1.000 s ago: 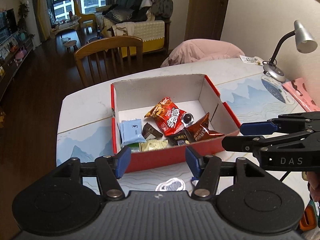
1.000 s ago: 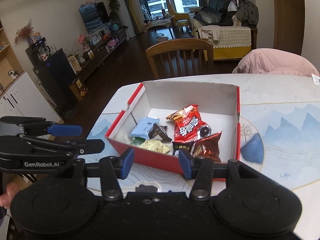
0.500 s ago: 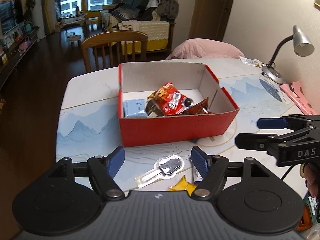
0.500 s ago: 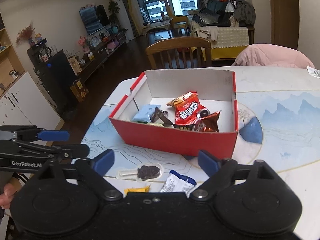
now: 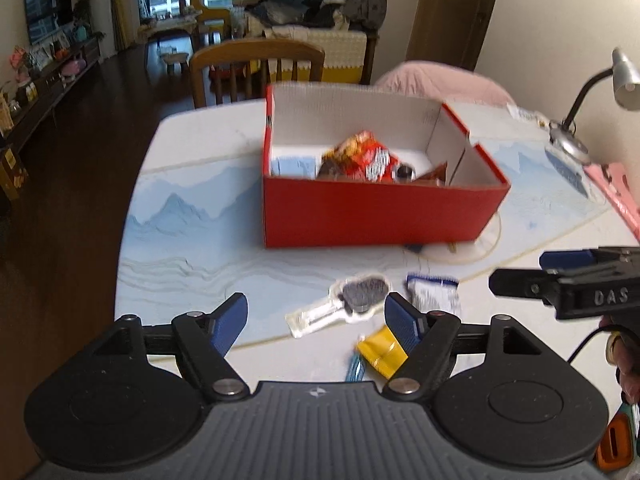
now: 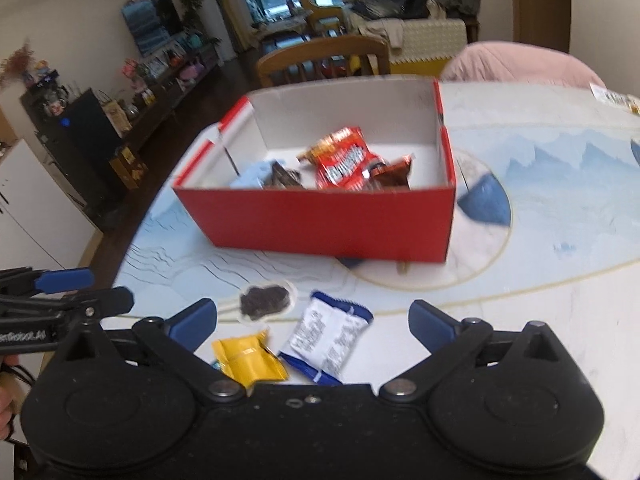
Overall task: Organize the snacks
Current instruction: 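Move both tools back toward the yellow packet and white-blue packet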
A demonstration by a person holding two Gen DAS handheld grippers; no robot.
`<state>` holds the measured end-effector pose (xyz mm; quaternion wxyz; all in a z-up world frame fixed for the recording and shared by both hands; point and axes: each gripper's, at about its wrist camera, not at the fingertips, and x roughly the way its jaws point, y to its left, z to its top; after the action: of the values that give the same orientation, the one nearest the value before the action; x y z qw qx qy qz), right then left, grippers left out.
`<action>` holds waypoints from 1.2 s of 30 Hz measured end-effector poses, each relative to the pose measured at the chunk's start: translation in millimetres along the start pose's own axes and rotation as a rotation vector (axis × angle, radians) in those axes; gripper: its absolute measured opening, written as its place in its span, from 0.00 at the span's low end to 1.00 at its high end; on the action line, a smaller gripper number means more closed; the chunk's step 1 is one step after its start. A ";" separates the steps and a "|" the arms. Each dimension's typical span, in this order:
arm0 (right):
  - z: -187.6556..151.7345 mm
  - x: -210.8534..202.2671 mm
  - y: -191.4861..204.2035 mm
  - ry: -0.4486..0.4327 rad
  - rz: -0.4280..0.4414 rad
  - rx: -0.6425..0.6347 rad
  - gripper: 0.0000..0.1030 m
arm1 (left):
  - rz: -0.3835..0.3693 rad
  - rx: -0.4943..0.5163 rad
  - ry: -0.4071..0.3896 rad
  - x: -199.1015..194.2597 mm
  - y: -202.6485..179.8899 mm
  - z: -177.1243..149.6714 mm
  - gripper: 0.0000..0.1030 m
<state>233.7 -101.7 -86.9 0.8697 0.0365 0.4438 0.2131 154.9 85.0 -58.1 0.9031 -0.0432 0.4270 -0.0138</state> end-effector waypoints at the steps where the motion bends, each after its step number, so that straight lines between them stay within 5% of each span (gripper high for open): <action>1: -1.9 4.0 -1.0 0.011 -0.006 0.004 1.00 | 0.004 0.010 0.013 3.5 -0.5 -3.2 0.73; 13: -11.4 47.5 0.6 0.131 -0.034 0.040 0.97 | 0.025 0.120 0.182 45.9 -11.8 -35.5 0.73; 36: -7.9 100.9 14.7 0.228 -0.146 0.022 0.85 | 0.008 0.213 0.247 86.3 -32.5 -40.7 0.69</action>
<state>274.4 -48.7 -164.3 0.8264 -0.0107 0.5435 0.1470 178.7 44.6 -147.4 0.8433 0.0566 0.5310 -0.0607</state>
